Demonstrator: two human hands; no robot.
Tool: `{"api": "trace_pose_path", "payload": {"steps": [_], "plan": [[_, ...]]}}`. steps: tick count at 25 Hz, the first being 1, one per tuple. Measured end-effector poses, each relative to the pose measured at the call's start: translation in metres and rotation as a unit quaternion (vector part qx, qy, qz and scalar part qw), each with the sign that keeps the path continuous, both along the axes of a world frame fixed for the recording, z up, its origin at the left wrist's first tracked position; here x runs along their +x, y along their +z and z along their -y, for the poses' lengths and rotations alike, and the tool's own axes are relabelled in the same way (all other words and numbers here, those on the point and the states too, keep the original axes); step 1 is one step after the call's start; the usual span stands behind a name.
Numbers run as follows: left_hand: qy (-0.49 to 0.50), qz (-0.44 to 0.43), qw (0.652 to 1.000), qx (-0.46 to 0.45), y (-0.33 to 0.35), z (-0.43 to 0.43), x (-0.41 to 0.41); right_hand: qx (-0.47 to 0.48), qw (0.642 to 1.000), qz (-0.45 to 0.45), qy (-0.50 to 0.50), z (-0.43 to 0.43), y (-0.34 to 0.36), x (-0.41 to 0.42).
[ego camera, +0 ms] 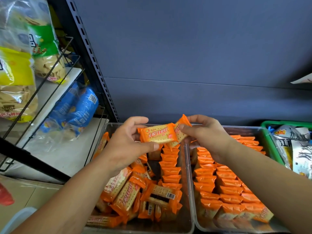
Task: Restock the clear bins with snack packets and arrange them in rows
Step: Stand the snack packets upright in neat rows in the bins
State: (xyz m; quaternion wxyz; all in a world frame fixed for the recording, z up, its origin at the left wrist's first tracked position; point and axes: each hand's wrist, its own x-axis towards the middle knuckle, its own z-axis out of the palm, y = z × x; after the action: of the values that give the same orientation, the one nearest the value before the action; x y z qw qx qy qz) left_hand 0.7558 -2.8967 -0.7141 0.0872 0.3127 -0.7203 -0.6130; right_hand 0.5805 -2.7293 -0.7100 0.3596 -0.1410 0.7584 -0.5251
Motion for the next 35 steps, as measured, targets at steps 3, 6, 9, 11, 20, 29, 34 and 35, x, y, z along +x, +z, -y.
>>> {"api": "trace_pose_path", "payload": {"steps": [3,6,9,11,20,29,34,35], "plan": [[0.053,-0.025,0.996,0.06,-0.004,0.002,-0.003,0.008,1.0,0.0,0.004,0.0,-0.003,-0.001],[0.084,-0.014,0.993,0.087,-0.01,-0.006,-0.008,-0.01,0.999,0.039,0.032,0.004,-0.001,0.006],[0.033,-0.006,0.999,0.024,-0.012,-0.014,-0.009,-0.009,0.997,0.025,0.073,0.009,0.004,0.015],[0.023,-0.024,0.999,0.007,-0.011,-0.016,-0.009,0.007,0.994,-0.018,0.109,0.009,0.007,0.019],[-0.015,0.152,0.935,-0.321,-0.042,0.043,-0.001,0.015,0.994,-0.087,0.066,0.008,-0.001,0.02],[-0.168,0.286,0.841,-0.428,-0.066,0.049,-0.009,0.056,0.988,-0.094,0.109,0.02,-0.005,0.028],[-0.181,0.369,0.78,-0.472,-0.081,0.033,-0.024,0.068,0.989,-0.088,0.102,0.02,-0.007,0.027],[-0.172,0.374,0.773,-0.483,-0.082,0.032,-0.026,0.066,0.99,-0.087,0.092,0.02,-0.007,0.027]]}}
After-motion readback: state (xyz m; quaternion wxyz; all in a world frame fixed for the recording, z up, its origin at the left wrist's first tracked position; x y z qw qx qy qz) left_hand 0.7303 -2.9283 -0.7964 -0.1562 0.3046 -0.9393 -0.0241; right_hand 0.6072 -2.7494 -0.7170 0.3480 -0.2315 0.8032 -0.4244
